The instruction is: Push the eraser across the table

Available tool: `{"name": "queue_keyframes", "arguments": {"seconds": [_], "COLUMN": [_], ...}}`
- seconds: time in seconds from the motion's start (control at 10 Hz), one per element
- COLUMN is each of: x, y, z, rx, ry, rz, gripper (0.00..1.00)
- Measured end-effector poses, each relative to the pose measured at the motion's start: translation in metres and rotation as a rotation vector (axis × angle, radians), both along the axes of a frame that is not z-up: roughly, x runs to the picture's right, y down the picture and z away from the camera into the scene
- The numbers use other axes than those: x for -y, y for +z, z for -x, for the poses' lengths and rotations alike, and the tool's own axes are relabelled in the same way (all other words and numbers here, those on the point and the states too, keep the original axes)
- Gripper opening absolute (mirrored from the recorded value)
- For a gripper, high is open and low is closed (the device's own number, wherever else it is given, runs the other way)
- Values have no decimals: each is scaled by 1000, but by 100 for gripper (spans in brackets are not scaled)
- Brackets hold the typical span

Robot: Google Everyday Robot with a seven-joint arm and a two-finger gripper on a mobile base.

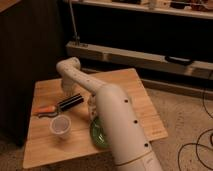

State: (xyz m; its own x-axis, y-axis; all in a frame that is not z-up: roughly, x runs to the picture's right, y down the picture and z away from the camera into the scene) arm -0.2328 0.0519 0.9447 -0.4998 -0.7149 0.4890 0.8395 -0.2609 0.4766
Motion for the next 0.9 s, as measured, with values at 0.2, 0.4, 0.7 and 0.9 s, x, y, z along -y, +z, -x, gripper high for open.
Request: {"name": "queue_keyframes", "arguments": {"seconds": [0.2,0.4,0.7,0.9], "x": [-15,-31,-53,-57], "y": [-20,-36,-48,-57], "z": [-10,-34,-52,-63], "rx": [15,18,10,24], "ry": [-11,-11,-23,-14], "rz": [-2,26,99,138], "gripper": [0,0,0,0]}}
